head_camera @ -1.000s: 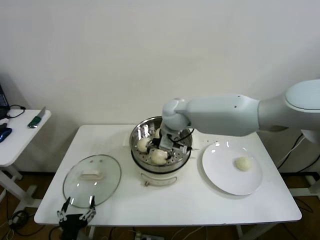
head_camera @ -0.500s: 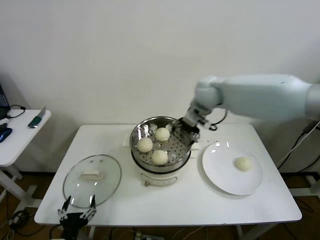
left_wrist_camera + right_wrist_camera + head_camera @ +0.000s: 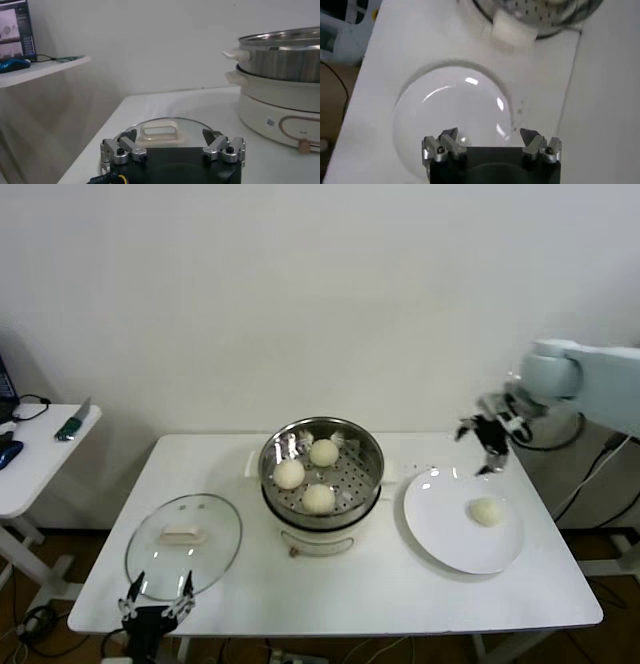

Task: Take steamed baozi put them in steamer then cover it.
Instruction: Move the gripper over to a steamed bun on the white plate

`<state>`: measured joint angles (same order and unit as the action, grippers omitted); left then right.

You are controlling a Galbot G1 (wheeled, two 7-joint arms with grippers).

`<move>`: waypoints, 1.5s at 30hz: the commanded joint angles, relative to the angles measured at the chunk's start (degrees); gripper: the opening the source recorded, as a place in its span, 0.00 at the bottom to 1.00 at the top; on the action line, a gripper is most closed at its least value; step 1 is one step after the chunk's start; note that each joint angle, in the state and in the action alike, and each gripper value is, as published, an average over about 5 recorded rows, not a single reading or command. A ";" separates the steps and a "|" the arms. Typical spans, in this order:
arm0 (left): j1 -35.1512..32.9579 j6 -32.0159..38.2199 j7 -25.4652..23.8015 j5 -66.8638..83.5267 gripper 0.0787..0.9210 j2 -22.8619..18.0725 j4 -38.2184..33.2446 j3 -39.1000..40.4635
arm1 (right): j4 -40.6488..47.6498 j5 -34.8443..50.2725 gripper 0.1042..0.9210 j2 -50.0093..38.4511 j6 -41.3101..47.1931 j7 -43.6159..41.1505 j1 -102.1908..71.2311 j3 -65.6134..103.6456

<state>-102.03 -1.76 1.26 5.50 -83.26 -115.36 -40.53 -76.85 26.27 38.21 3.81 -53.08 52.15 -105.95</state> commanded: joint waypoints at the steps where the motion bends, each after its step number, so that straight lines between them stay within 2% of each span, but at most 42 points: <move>1: 0.05 0.02 -0.01 -0.09 0.88 -0.12 0.10 -0.06 | 6.72 -6.64 0.88 -8.02 3.85 -0.31 -16.48 10.45; 12: -1.09 -0.08 -0.10 -1.21 0.88 -1.21 -0.44 -0.53 | 18.72 -13.60 0.88 -1.47 -0.16 -0.17 -30.57 24.05; 25: -2.07 -0.03 0.00 -1.82 0.88 -2.17 -1.00 -0.94 | 24.59 -15.14 0.88 3.35 -1.55 -0.20 -37.45 29.48; 45: -2.38 0.19 0.26 -1.83 0.88 -2.41 -1.18 -0.96 | 28.67 -15.54 0.87 6.27 -1.53 0.81 -39.64 32.32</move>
<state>-104.36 -1.62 1.53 3.64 -85.71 -116.63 -41.54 -50.48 11.15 43.26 2.45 -52.71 13.88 -75.29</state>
